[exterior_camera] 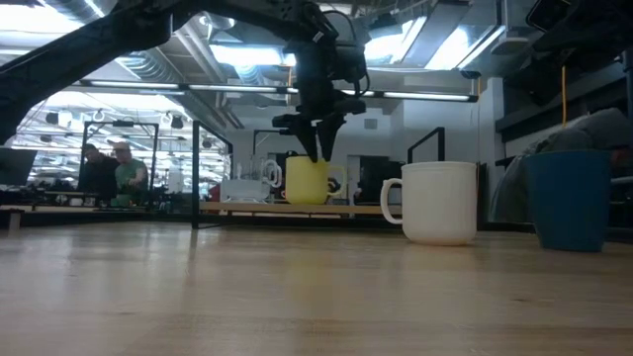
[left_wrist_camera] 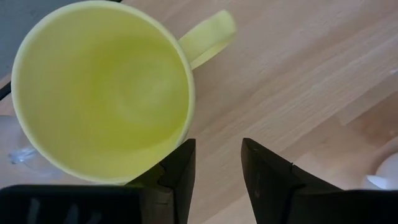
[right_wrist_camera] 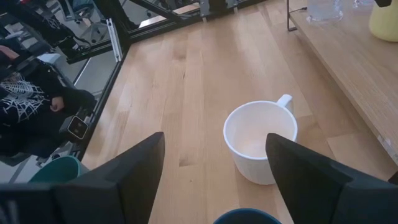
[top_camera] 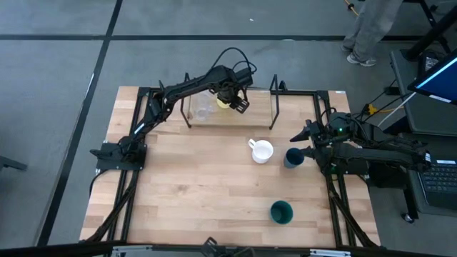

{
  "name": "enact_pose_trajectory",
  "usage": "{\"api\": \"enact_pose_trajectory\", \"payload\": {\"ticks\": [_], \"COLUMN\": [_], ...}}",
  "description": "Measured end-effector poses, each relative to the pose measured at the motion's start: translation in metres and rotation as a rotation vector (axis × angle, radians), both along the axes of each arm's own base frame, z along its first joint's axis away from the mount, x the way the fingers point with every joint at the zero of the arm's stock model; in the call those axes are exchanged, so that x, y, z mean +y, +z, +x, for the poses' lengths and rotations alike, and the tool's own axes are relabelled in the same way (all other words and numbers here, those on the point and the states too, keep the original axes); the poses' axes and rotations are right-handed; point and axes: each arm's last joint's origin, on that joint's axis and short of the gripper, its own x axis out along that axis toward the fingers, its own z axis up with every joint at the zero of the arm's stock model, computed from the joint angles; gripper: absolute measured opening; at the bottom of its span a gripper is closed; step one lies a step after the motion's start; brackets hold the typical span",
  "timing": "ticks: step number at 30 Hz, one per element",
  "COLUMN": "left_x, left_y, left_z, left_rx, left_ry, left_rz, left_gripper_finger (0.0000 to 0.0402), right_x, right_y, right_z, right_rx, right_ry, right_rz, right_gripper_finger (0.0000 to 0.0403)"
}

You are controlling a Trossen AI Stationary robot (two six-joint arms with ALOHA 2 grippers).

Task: Stack small to large cups/mugs on shelf
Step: Put the yellow mug on the shelf

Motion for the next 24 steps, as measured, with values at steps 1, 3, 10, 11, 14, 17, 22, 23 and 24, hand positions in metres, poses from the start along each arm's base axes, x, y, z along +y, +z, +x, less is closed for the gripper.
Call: {"api": "enact_pose_trajectory", "payload": {"ticks": [1,3,10,11,14,17,22,23,24], "left_x": [0.001,0.003,0.009,0.009,0.010,0.011,0.010,0.011,0.011], "left_y": [0.000,0.000,0.001,0.001,0.001,0.001,0.000,0.000,0.000], "left_z": [-0.001,-0.002,-0.002,-0.002,-0.002,-0.002,-0.004,-0.004,-0.004], "left_rx": [0.001,0.001,-0.016,-0.019,-0.015,-0.014,-0.002,0.001,0.001], "left_ry": [0.003,0.007,-0.001,-0.001,-0.001,0.000,0.000,0.003,0.003], "left_rz": [0.002,0.002,0.018,0.023,0.033,0.033,0.028,0.026,0.026], "left_gripper_finger": [0.0124,0.0124,0.0124,0.0124,0.0124,0.0124,0.0124,0.0124,0.0124], "right_x": [0.000,0.000,0.000,0.000,0.000,0.000,0.000,0.000,0.000], "right_y": [0.000,0.000,0.000,0.000,0.000,0.000,0.000,0.000,0.000], "right_z": [0.000,0.000,0.000,0.000,0.000,0.000,0.000,0.000,0.000], "right_rx": [0.000,0.000,0.000,0.000,0.000,0.000,0.000,0.000,0.000], "right_ry": [0.000,0.000,0.000,0.000,0.000,0.000,0.000,0.000,0.000], "right_rz": [0.000,0.000,0.000,0.000,0.000,0.000,0.000,0.000,0.000], "right_gripper_finger": [0.0282,0.0282,0.0282,0.0282,0.0282,0.0282,0.0282,0.0282,0.0282]}}
